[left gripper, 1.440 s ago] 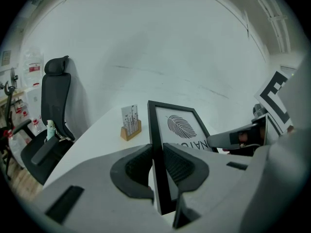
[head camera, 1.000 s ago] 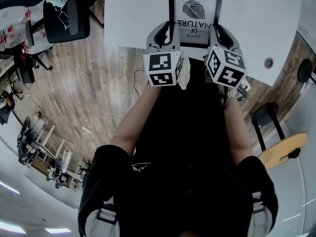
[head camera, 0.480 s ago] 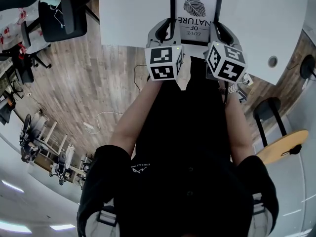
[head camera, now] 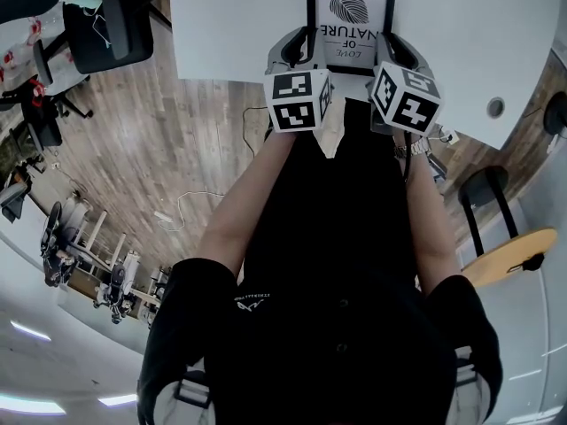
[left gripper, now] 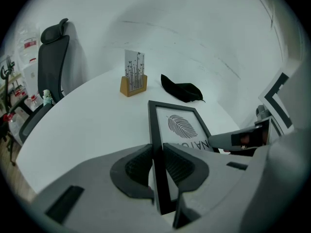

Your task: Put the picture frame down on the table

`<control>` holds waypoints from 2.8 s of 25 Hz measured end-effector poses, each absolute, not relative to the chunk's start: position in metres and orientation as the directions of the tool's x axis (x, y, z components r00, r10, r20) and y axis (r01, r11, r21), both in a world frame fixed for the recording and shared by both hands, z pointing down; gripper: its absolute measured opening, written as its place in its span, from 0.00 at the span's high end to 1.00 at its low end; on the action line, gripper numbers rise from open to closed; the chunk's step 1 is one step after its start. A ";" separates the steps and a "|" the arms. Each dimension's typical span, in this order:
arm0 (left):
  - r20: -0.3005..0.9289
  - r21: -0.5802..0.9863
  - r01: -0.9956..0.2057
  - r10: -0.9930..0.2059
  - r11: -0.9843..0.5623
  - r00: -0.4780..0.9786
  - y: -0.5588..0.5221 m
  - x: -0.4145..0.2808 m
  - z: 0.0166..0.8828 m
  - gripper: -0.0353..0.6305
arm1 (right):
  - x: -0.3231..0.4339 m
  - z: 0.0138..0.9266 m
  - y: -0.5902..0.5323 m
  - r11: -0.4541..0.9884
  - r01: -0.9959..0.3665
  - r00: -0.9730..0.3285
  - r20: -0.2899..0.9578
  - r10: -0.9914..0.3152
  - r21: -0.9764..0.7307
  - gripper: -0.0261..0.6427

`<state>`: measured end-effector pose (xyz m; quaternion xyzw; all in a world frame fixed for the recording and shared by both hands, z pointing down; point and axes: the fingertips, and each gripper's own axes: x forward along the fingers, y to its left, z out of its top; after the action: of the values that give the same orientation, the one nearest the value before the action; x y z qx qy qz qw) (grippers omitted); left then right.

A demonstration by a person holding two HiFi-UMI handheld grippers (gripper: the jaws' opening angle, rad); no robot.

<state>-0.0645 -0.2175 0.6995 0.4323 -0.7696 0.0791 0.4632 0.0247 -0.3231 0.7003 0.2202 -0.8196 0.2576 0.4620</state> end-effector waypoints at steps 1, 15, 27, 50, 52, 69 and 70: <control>0.783 0.278 -0.738 -0.590 0.614 -0.196 -0.218 -0.064 0.701 0.84 | 0.025 0.702 -0.323 0.769 -0.601 -0.474 0.872 -0.121 -0.220 0.86; 0.817 0.263 -0.729 -0.547 0.632 -0.180 -0.222 -0.064 0.716 0.84 | 0.025 0.715 -0.327 0.763 -0.604 -0.454 0.886 -0.093 -0.230 0.86; 0.822 0.263 -0.737 -0.545 0.623 -0.166 -0.225 -0.066 0.716 0.84 | 0.025 0.715 -0.329 0.742 -0.624 -0.454 0.886 -0.091 -0.243 0.86; 0.783 0.251 -0.800 -0.600 0.544 -0.163 -0.227 -0.067 0.669 0.94 | 0.022 0.662 -0.326 0.730 -0.638 -0.508 0.846 -0.161 -0.244 0.96; 0.779 0.260 -0.806 -0.609 0.532 -0.151 -0.226 -0.063 0.663 0.94 | 0.024 0.655 -0.322 0.732 -0.636 -0.513 0.843 -0.163 -0.245 0.96; 0.678 0.288 -0.861 -0.725 0.420 -0.127 -0.203 -0.054 0.593 0.94 | 0.036 0.590 -0.277 0.736 -0.627 -0.584 0.779 -0.230 -0.253 0.96; 0.672 0.288 -0.863 -0.730 0.414 -0.126 -0.202 -0.055 0.588 0.94 | 0.037 0.586 -0.274 0.735 -0.630 -0.586 0.775 -0.236 -0.253 0.96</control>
<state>-0.0551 -0.2023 0.5883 0.5344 -0.7453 0.0858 0.3894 0.0365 -0.2744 0.5860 0.2541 -0.8515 0.2609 0.3773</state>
